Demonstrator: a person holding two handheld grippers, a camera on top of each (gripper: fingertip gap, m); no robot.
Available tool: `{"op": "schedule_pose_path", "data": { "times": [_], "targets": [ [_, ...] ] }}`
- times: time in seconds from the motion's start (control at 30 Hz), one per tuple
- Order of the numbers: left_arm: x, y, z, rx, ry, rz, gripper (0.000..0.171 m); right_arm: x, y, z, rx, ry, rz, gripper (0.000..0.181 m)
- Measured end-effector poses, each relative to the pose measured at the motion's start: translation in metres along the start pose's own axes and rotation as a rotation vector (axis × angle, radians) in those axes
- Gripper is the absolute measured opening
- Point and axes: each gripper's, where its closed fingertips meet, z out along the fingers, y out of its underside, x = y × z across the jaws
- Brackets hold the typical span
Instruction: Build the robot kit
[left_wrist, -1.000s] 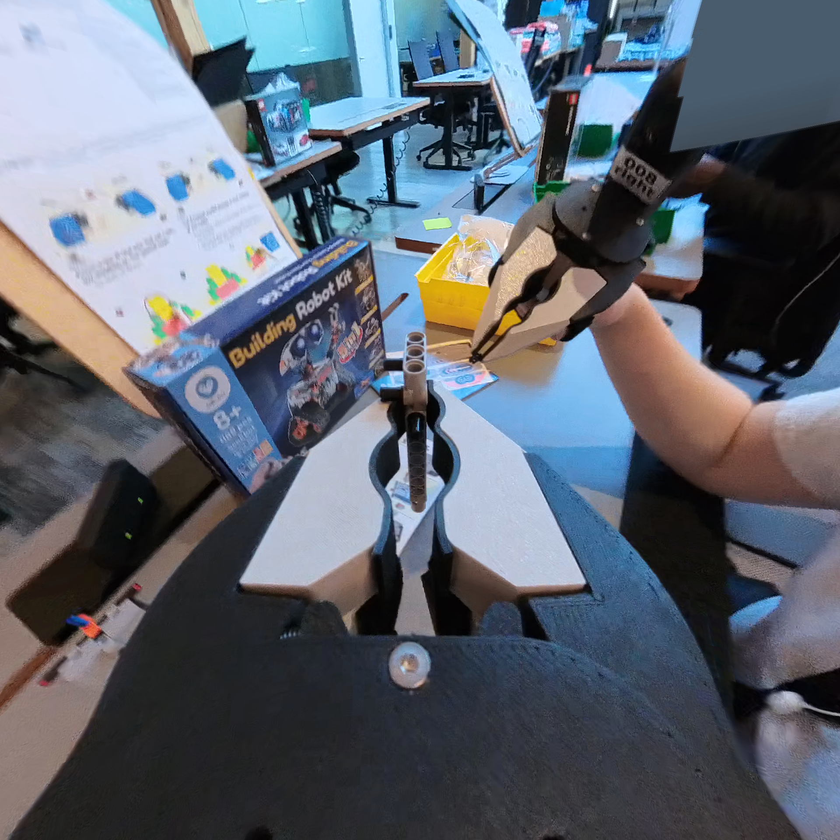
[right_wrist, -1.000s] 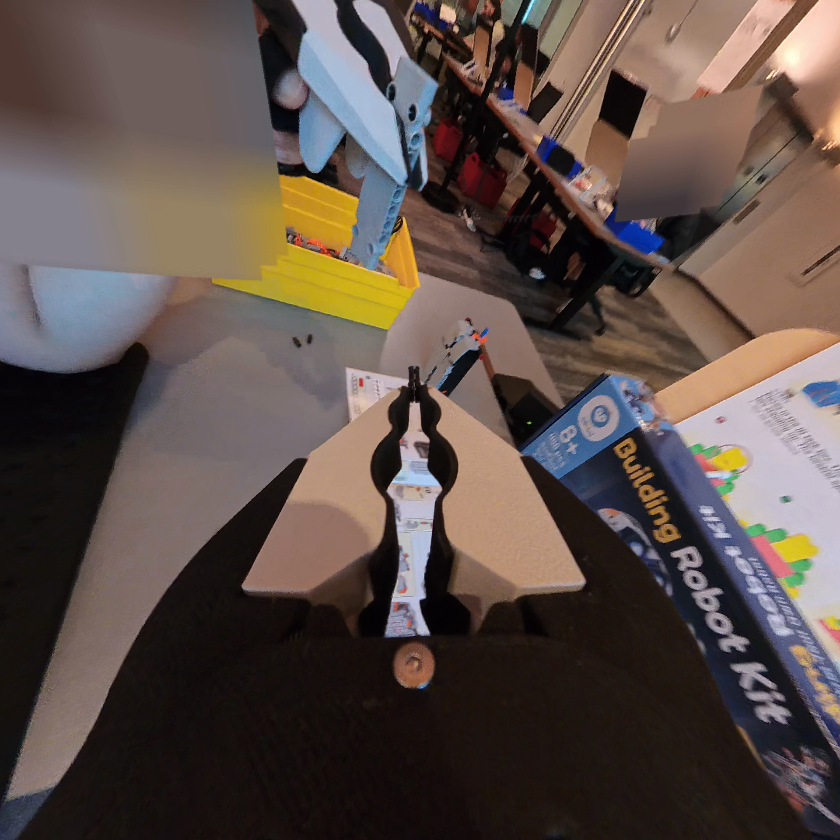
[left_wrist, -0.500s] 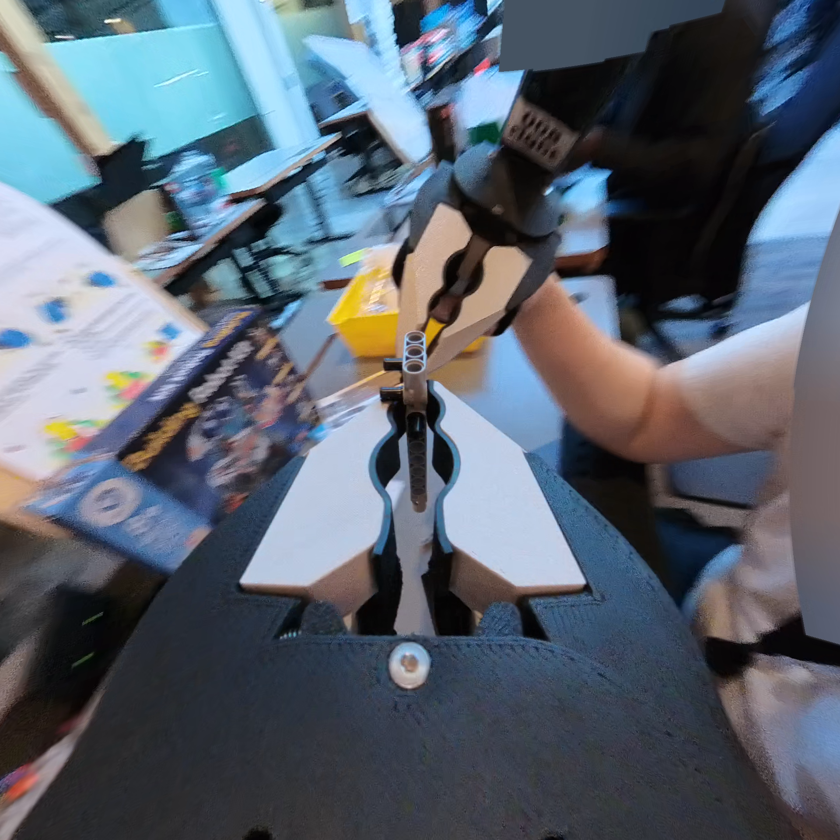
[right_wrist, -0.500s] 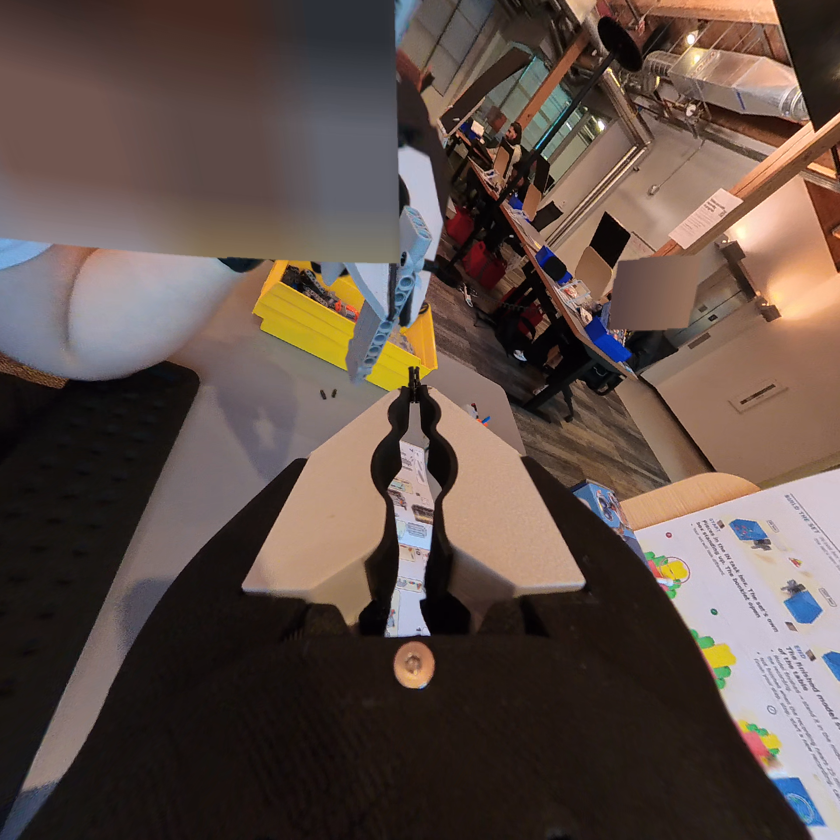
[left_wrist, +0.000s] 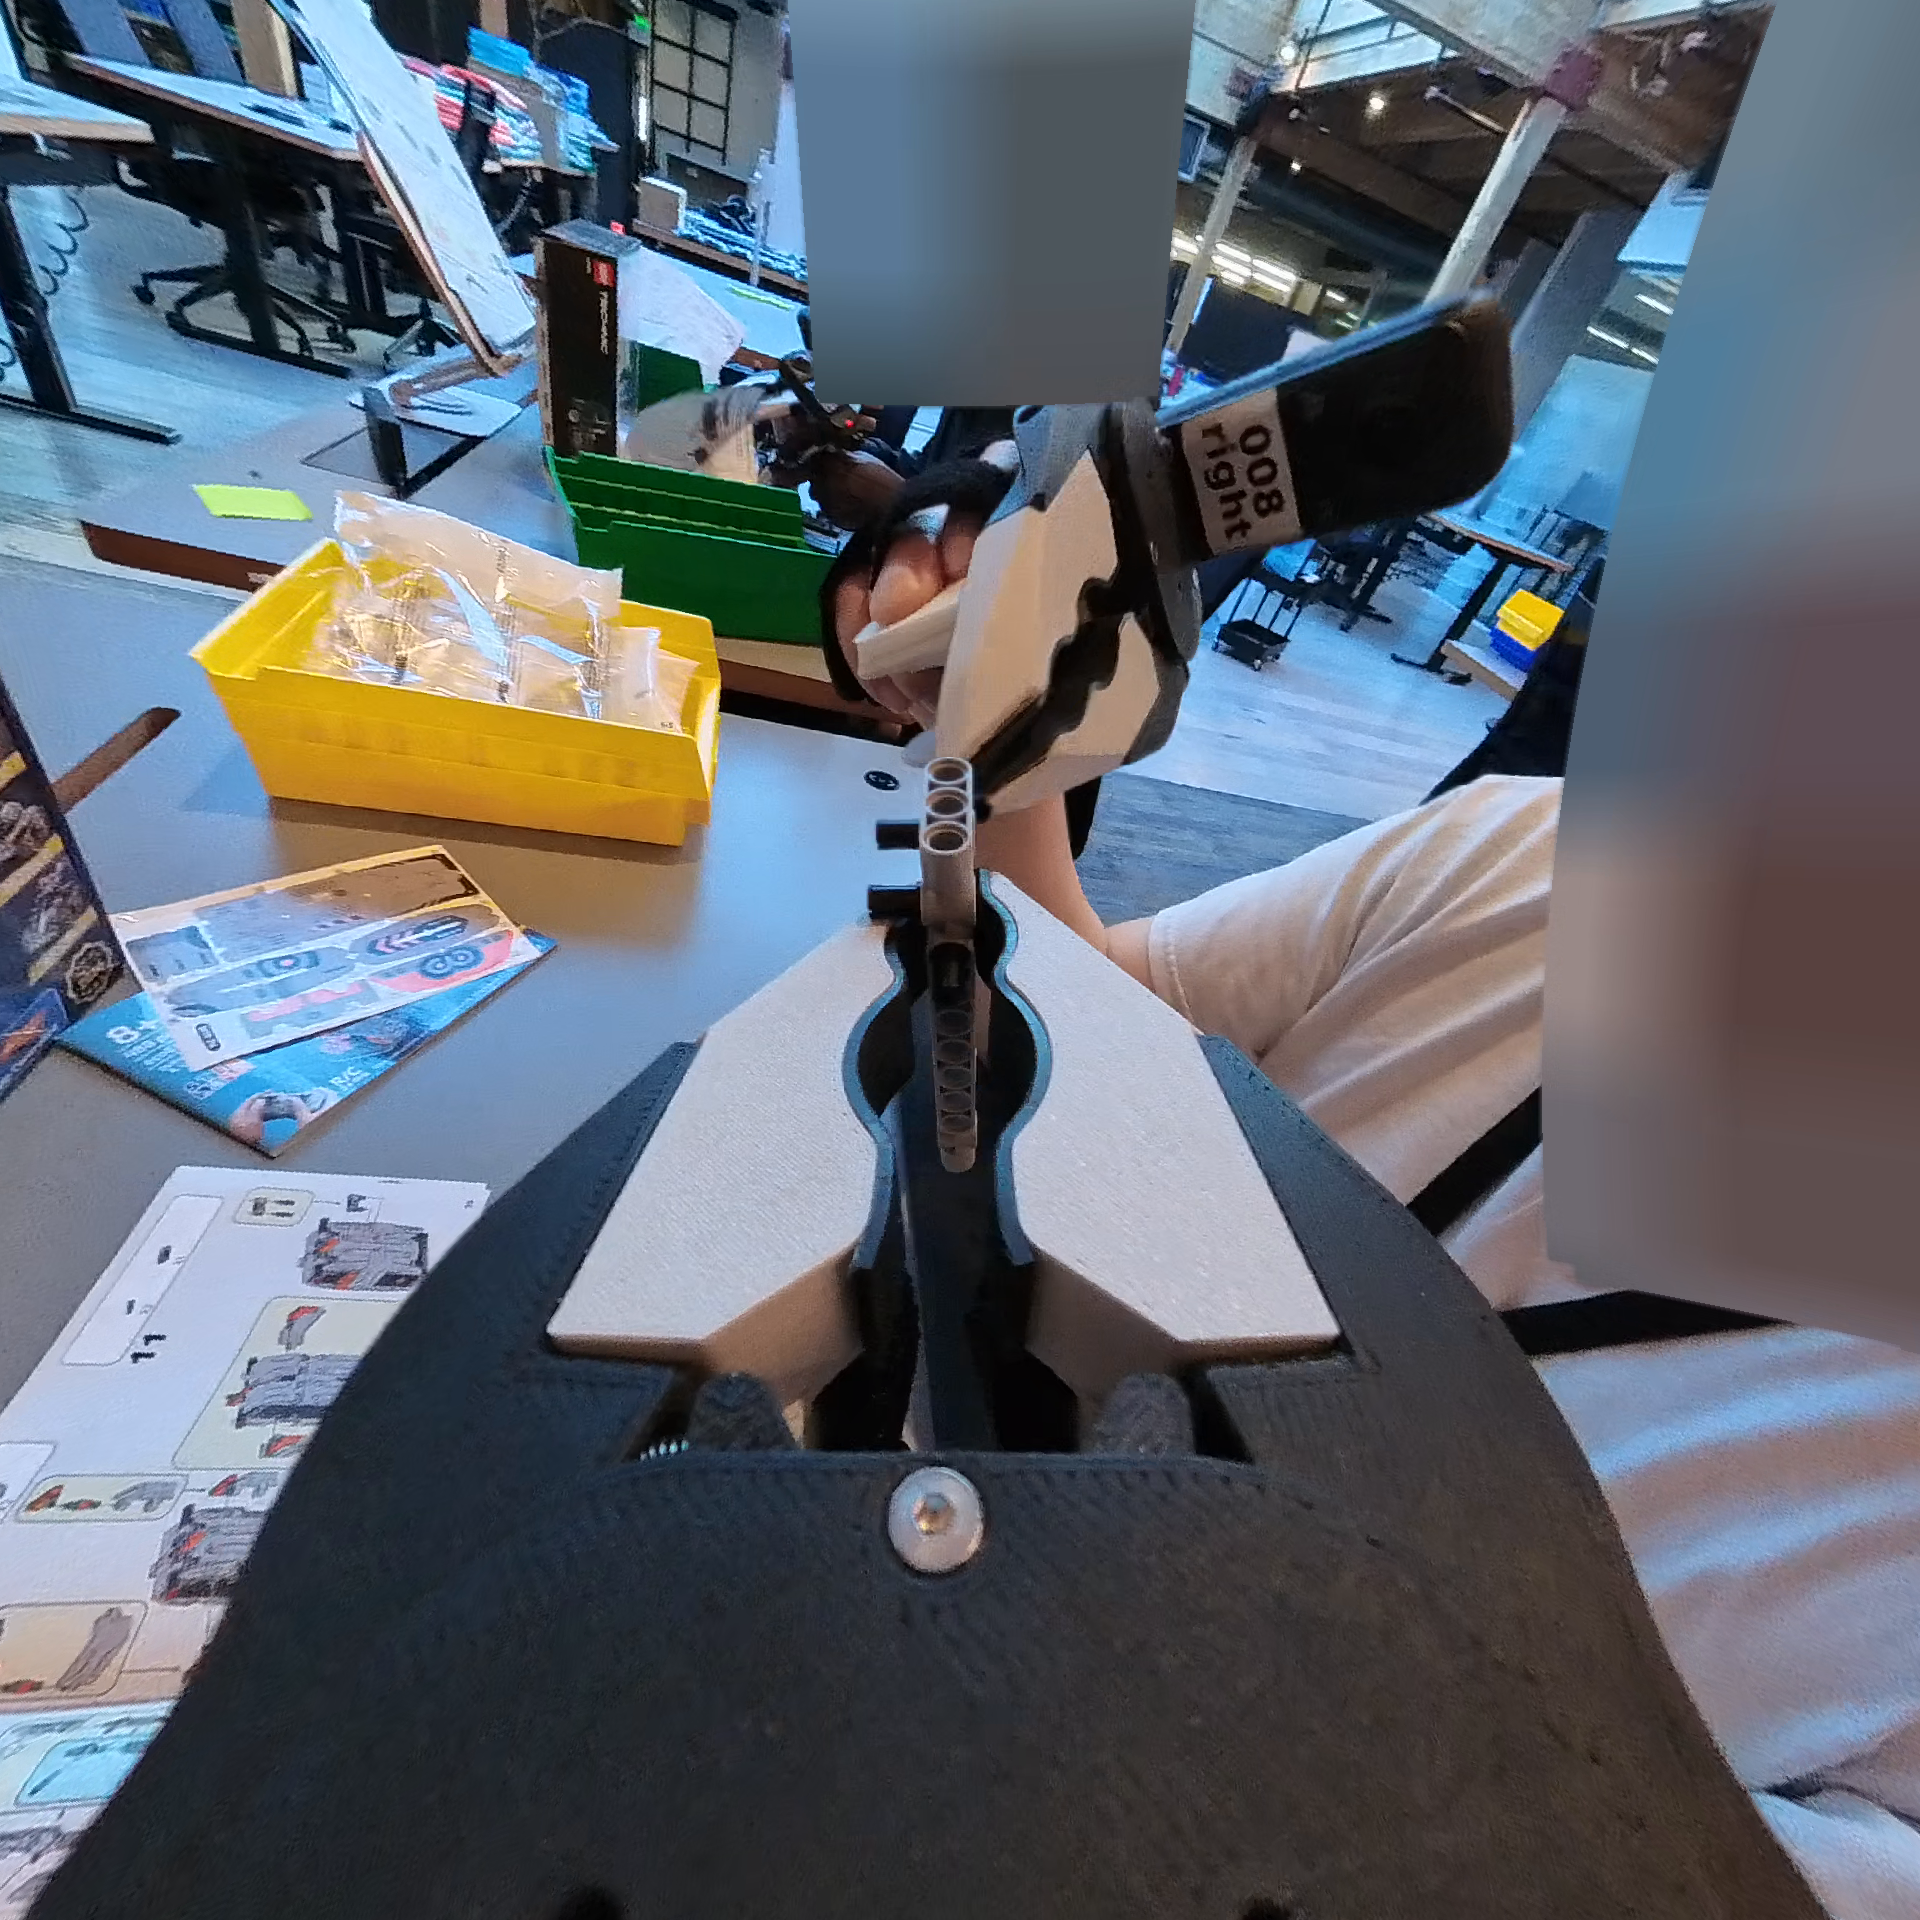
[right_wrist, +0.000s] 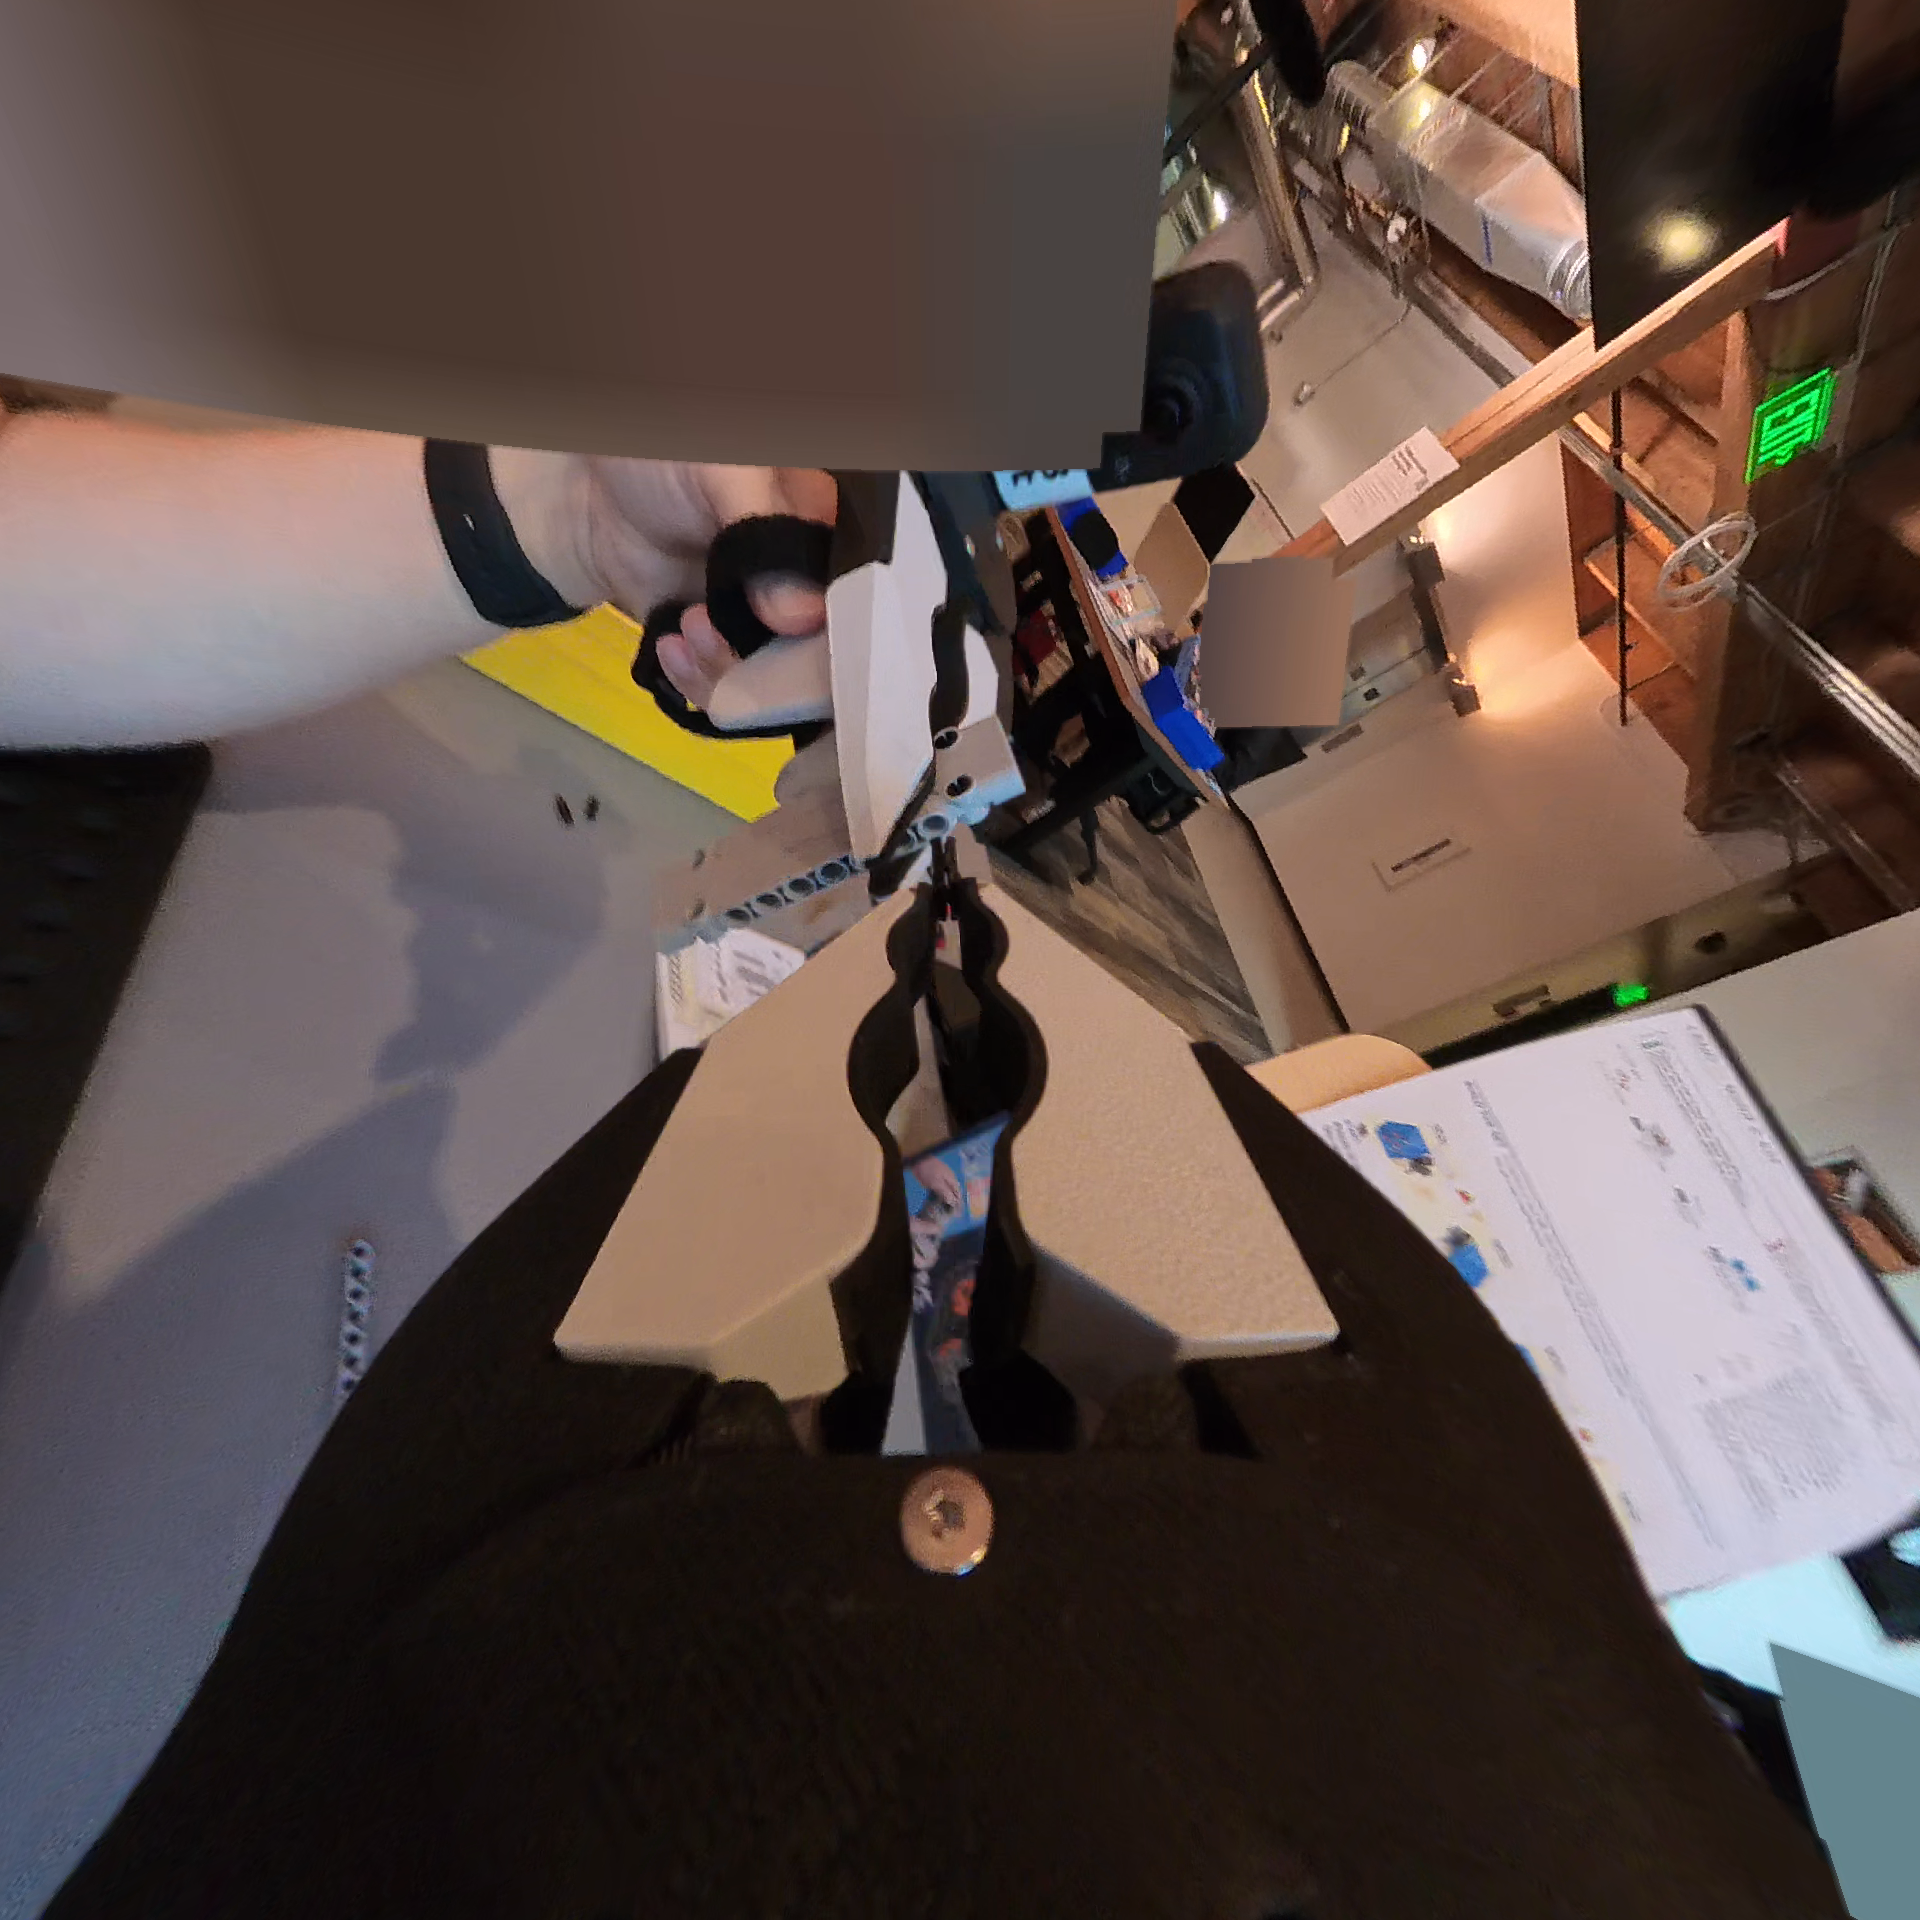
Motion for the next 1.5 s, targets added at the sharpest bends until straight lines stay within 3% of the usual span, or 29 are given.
{"op": "schedule_pose_path", "data": {
  "times": [0.33,0.8,1.13,1.37,1.5],
  "targets": [
    [0.003,0.005,0.003,-0.019,0.022,-0.014,0.005,-0.007,0.0,0.006,-0.004,-0.024,-0.024,0.003],
    [-0.031,0.017,0.002,-0.057,-0.11,-0.096,0.005,-0.004,0.033,0.022,-0.249,0.063,-0.176,0.003],
    [-0.036,0.02,-0.006,-0.07,-0.137,-0.104,0.005,-0.006,0.031,0.029,-0.171,0.029,-0.124,0.002],
    [-0.03,0.02,-0.007,-0.062,-0.078,-0.104,0.004,-0.014,0.013,0.026,-0.046,-0.032,-0.083,0.0],
    [-0.019,0.018,-0.005,-0.048,0.001,-0.099,0.005,-0.007,0.032,0.028,-0.127,0.0,-0.094,0.0]
  ]
}}
